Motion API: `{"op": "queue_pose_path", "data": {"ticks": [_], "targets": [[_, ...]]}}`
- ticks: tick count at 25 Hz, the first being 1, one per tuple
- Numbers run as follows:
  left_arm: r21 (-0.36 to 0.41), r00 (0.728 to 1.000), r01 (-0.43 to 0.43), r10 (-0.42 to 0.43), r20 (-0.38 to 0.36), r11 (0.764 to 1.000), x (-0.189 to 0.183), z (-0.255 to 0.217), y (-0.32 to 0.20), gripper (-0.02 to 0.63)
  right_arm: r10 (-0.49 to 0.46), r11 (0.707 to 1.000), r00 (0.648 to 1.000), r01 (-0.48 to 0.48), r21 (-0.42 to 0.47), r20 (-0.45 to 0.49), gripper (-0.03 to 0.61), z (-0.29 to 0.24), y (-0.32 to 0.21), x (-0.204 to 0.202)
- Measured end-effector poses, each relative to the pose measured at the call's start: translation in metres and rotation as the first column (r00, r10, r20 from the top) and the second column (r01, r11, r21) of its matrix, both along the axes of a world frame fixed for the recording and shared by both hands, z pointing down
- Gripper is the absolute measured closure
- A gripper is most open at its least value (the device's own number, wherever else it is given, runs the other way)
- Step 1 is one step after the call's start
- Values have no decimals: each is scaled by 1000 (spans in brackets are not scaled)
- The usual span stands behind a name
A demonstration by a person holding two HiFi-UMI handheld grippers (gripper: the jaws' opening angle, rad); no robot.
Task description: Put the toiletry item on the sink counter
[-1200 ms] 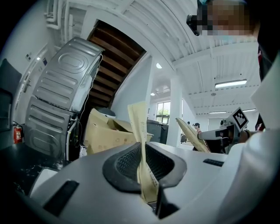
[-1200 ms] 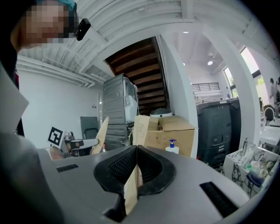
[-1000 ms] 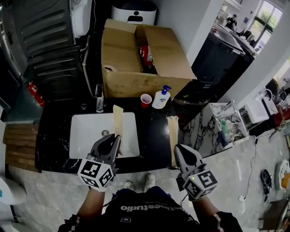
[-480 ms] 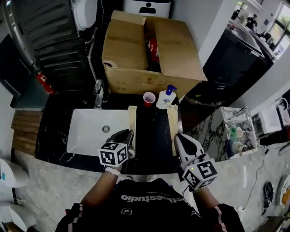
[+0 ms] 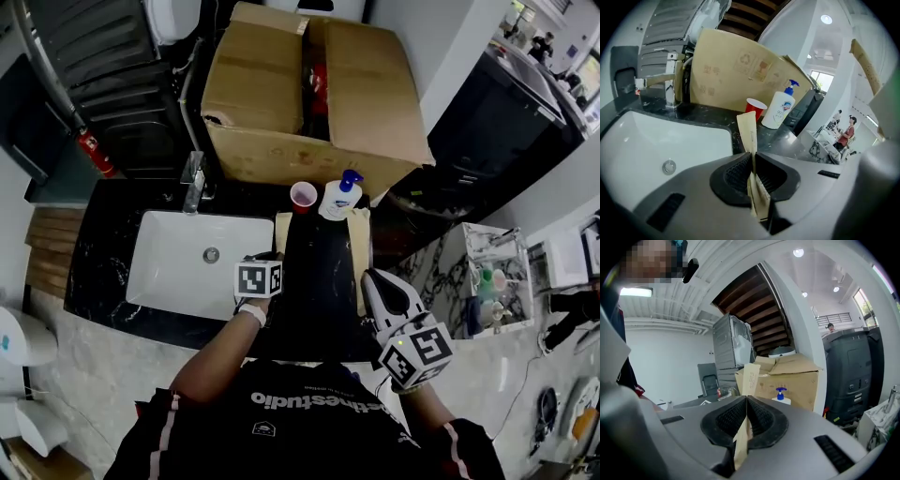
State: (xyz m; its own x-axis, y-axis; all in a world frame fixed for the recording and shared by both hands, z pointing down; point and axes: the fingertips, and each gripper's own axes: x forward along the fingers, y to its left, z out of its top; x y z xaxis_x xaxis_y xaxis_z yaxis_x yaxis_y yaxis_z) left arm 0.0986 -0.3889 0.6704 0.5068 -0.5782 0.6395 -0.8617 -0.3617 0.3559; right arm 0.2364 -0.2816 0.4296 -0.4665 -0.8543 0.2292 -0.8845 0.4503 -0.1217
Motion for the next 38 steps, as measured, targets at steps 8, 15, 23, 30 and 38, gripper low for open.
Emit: {"op": "queue_pose_path", "data": {"ticks": [8,15,23,30,38], "targets": [[-75,1000,26,-25,14,997,6,18,-4,571,0,1000,999,0,1,38,537,3,-5,5],[-17,999,37,-38,-19,999,8,4,-4,479,0,1000,998,-1,11,61,537,2,-2,3],[218,986,83,-48,-162,973,-27,-87,8,464,6,999,996,-9,40,87,537,-14,-6,-5],[602,953,42,148,-263,797,-76,-205,58,600,-24,999,997,20,48,73,537,-20,-9,-30],[797,981,-91,191,-32,597,-97,-252,97,601,-36,999,997,34,28,65,537,-17,-16,-47]]}}
